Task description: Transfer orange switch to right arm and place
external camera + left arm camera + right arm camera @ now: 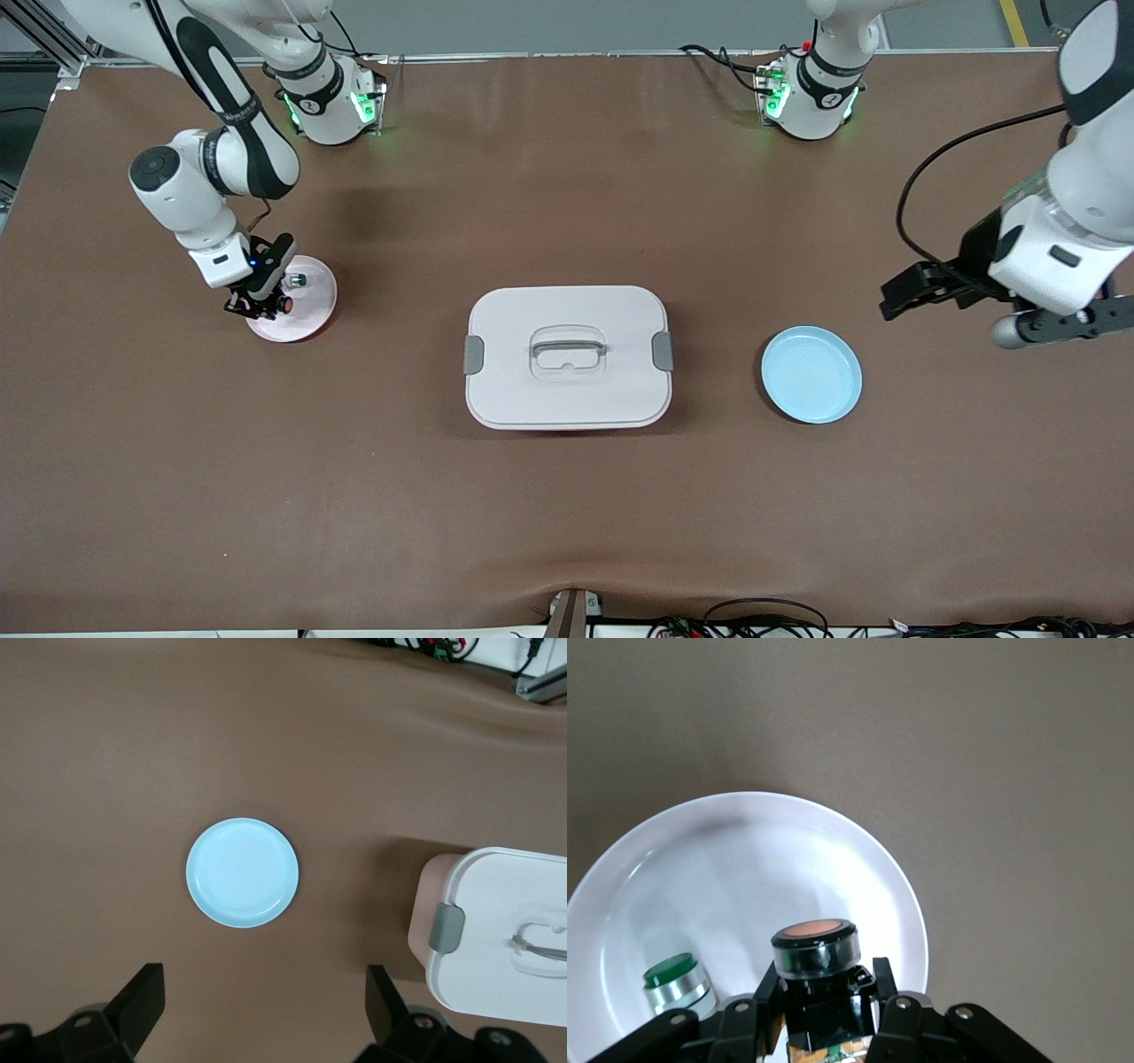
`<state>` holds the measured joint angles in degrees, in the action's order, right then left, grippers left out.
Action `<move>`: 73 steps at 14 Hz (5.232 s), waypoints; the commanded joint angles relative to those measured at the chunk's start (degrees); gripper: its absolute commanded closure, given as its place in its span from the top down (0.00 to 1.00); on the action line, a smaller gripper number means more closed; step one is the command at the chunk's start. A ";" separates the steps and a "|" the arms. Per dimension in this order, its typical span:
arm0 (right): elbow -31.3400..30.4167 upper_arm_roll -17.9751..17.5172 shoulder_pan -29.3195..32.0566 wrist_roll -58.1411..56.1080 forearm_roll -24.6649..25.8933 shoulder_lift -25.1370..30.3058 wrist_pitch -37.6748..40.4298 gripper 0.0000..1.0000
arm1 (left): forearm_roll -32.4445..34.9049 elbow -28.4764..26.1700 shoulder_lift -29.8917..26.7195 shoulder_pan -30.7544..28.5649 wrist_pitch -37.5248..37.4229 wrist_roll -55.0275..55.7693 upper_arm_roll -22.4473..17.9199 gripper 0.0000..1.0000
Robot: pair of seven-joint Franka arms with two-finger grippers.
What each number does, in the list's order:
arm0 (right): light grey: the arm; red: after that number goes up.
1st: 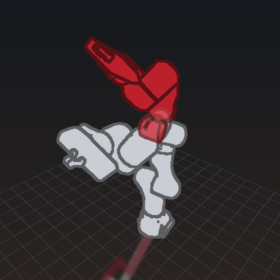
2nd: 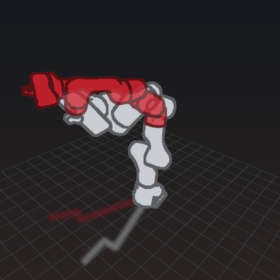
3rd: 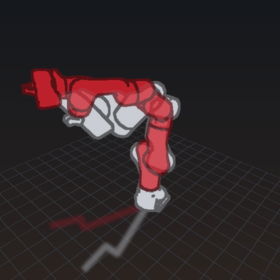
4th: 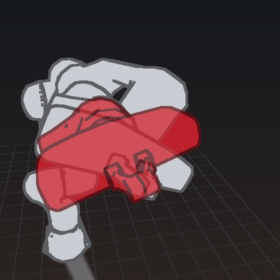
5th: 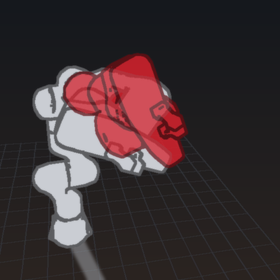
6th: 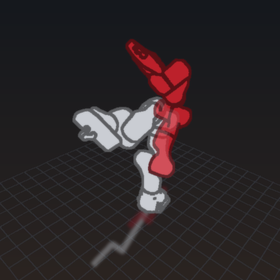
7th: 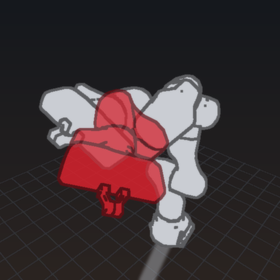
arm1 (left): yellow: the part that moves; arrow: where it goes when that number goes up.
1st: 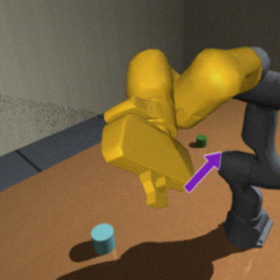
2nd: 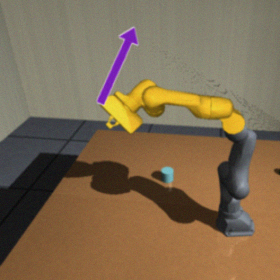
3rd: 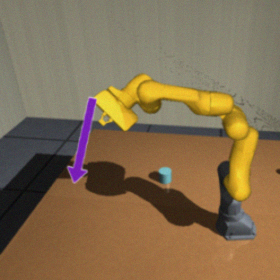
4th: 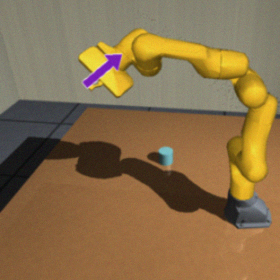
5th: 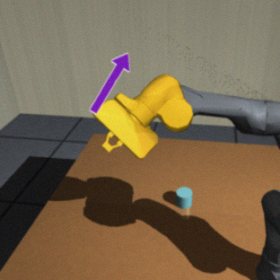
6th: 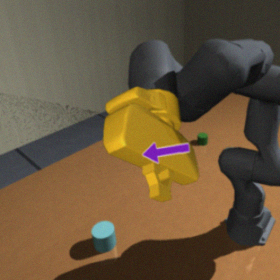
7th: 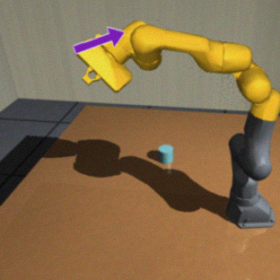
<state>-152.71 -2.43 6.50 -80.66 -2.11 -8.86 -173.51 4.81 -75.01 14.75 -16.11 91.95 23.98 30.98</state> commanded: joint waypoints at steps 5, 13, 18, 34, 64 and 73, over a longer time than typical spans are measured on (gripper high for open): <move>0.13 -1.08 0.53 -0.99 0.70 -2.12 -2.79 0.00 | 1.61 -0.93 -5.07 -3.31 -4.84 -2.53 0.22 1.00; 0.22 -1.26 -0.17 0.07 0.61 -6.17 -6.22 0.00 | 1.17 -2.50 -8.50 3.47 -6.79 -18.08 -10.34 1.00; 0.57 -1.26 -1.40 3.32 0.52 -6.17 -5.96 1.00 | 0.47 -8.38 -13.16 15.74 -6.52 -19.06 -21.48 1.00; 15.83 -1.35 -1.05 9.63 -1.15 5.34 34.50 1.00 | -5.69 -17.89 -21.96 18.75 -3.97 -19.24 -26.67 1.00; 64.90 -0.74 -0.70 78.54 1.35 6.14 88.43 1.00 | -3.76 -17.71 -20.20 17.52 -2.13 -19.24 -26.15 1.00; 70.77 -0.73 1.15 77.68 1.84 6.67 89.14 1.00 | -3.40 -17.54 -20.12 17.52 -2.04 -19.24 -26.23 1.00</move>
<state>-85.31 -2.68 7.13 -3.41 -1.24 -1.89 -85.63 0.59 -92.35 -4.74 1.47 89.62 5.76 4.74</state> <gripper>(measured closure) 0.000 0.000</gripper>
